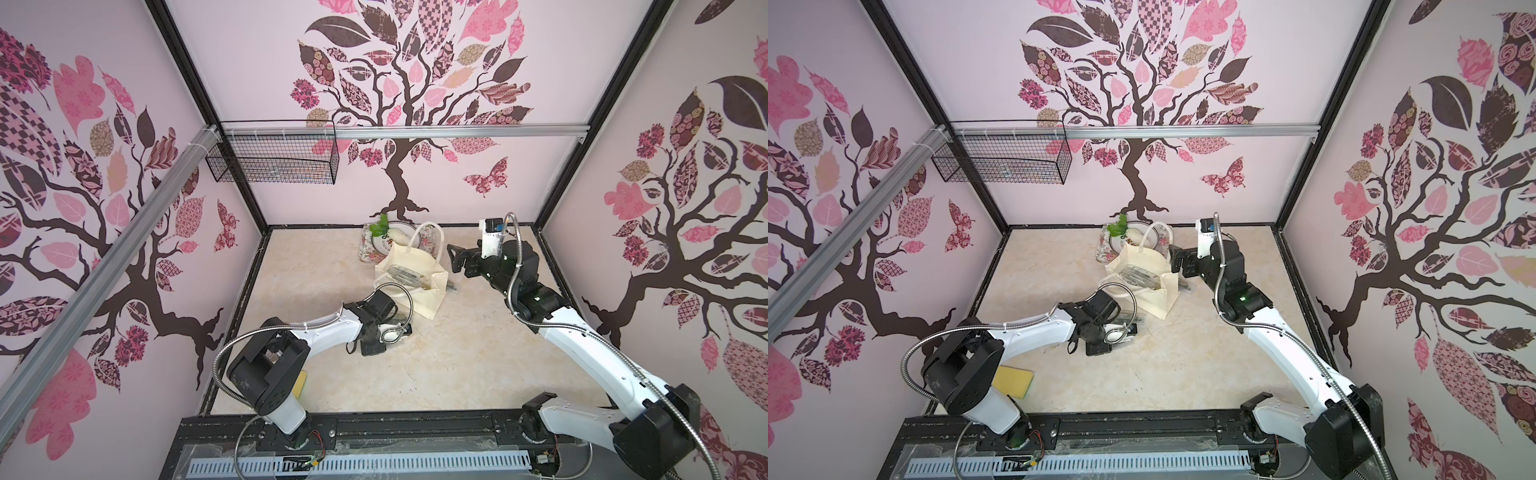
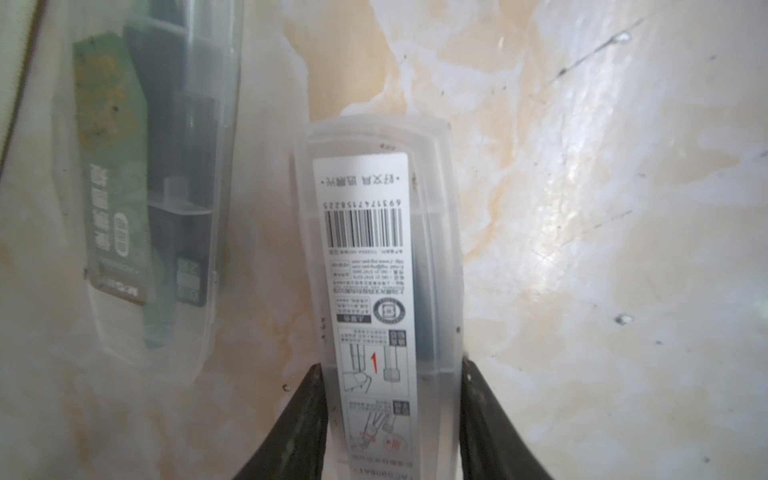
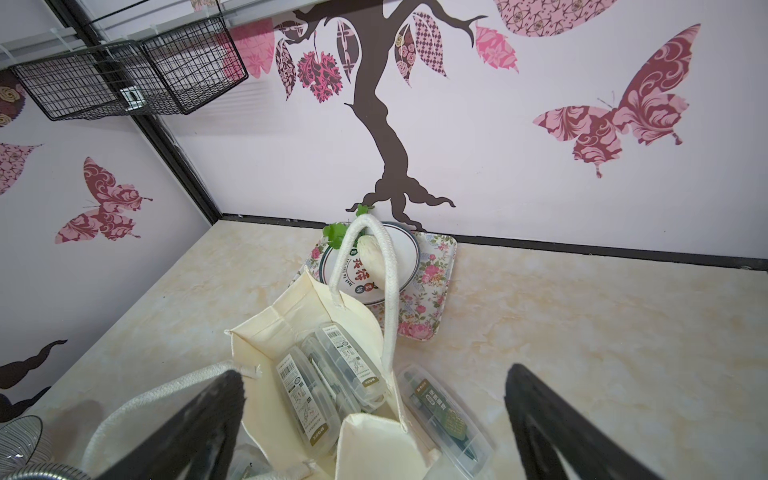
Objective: Put the compass set into the canvas bag
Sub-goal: Pick up the compass set at the center of the board, then place the compass set in the canvas bag.
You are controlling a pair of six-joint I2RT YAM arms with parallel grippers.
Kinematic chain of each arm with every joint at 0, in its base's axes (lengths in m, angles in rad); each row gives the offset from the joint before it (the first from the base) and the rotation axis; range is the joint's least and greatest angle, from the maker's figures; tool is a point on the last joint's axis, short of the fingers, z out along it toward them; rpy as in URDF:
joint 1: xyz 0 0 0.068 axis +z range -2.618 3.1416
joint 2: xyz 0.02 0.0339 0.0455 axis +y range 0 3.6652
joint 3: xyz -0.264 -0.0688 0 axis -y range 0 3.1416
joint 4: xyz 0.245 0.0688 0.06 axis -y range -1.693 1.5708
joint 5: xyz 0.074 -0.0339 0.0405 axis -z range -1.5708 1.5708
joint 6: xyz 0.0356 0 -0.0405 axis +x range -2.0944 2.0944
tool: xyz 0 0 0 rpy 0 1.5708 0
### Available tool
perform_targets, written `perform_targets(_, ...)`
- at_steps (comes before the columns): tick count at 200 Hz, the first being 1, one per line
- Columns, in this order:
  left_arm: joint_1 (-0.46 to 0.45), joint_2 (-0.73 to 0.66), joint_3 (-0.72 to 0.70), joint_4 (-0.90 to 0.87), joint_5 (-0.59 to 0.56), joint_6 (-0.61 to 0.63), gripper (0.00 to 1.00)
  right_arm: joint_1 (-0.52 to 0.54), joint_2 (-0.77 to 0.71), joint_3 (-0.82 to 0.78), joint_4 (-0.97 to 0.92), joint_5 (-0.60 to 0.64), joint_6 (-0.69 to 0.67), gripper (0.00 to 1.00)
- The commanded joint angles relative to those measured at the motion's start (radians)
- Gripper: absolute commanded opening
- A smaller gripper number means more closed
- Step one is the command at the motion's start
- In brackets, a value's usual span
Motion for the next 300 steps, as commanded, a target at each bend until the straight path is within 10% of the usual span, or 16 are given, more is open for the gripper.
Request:
perform_targets(1, -0.005, -0.050, -0.025, 0.061, -0.034, -0.002, 0.34, -0.004, 0.010, -0.006, 0.021, 0.033, -0.007, 1.00)
perform_targets(115, -0.094, -0.462, 0.069, 0.116, -0.083, 0.241, 0.38, -0.252, 0.040, -0.134, 0.088, -0.031, 0.181, 1.00)
perform_targets(209, 0.106, -0.003, 0.648, -0.100, 0.076, 0.520, 0.37, -0.256, 0.066, -0.184, 0.078, -0.045, 0.181, 1.00)
perform_targets(300, 0.178, 0.321, 0.795, -0.135, 0.156, 0.528, 0.38, -0.258, 0.137, -0.184, 0.044, 0.004, 0.161, 1.00)
